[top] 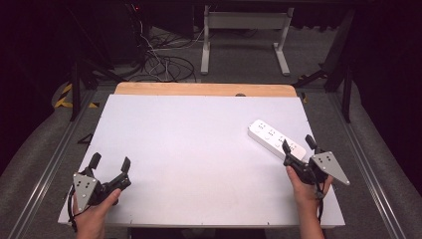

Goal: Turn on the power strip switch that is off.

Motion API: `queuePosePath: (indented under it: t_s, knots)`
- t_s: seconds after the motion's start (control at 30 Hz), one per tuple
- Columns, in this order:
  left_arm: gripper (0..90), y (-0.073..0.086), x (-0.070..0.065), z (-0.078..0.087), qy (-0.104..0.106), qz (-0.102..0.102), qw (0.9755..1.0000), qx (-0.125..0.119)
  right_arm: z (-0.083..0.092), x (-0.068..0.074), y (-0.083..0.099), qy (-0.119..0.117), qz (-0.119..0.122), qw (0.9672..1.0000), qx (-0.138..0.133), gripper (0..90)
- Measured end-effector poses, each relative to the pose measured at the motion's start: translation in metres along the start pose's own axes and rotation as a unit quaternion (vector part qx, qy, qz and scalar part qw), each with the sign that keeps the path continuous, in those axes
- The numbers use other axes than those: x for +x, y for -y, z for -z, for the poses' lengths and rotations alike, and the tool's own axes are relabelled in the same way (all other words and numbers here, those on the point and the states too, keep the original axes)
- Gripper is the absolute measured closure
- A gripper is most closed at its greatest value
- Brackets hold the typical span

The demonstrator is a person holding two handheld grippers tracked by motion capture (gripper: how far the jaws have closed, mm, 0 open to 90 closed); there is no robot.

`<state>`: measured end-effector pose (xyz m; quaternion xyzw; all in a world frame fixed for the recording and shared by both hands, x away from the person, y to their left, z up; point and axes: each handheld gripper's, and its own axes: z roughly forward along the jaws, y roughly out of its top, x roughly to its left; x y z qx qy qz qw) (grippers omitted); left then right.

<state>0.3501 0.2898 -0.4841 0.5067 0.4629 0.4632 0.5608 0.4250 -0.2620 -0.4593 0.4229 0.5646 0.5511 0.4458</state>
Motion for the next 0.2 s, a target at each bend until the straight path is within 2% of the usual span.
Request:
queuePosePath:
  t_s: [0.2]
  knots:
    - [8.6,0.0003,-0.0002,-0.0013,0.001,0.000,1.0000,0.002,0.0003,-0.0016,0.0005,0.001,-0.004,1.0000,-0.001,22.7]
